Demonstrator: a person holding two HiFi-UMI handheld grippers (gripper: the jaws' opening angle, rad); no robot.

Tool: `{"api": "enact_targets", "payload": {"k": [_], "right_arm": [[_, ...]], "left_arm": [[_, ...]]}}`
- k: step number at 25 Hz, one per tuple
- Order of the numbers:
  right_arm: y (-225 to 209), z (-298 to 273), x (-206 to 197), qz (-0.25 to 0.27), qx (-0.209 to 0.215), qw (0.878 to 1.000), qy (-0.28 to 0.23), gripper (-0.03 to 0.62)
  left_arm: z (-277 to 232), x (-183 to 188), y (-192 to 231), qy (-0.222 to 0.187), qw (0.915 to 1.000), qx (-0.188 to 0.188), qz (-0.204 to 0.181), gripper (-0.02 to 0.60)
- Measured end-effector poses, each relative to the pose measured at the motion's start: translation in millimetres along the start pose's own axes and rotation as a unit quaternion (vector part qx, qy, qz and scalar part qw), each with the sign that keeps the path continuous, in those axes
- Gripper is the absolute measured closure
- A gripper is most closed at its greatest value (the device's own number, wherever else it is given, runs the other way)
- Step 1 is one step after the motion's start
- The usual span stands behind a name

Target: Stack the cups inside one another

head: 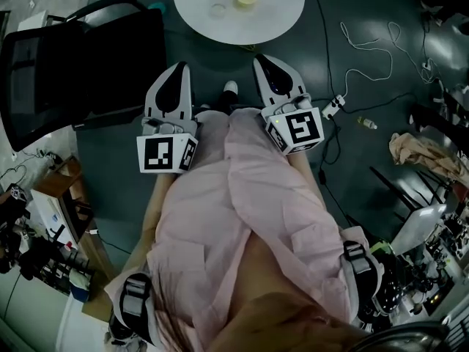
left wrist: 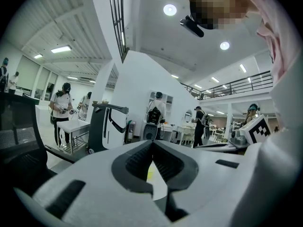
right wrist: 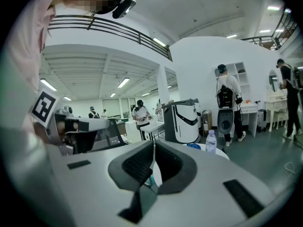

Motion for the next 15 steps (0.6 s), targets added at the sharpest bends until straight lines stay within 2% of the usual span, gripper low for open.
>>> {"api": "enact_targets", "payload": {"k": [4, 15], "right_arm": [[-18.0, -0.7, -2.5, 0.007, -0.006, 1.000, 0.005, 0.562], [-51.8, 9.0, -5.0, 0.000, -0.036, 0.999, 0.005, 0.562]], "left_arm": [[-14.7, -3.8, -5.0, -0.005, 0.9999, 0.000, 0.010, 0.565], [-43.5, -7.9, -25.1, -0.001, 0.9993, -0.032, 0.018, 0.565]]}}
Point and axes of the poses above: the fingertips, and each gripper's own axes: z backward along the fingers, y to its left, x out of its top, the point moved 1 cm from there along z, backward along the fingers, and after that the axes turned 11 degrees about -x, right-handed, at the moved point
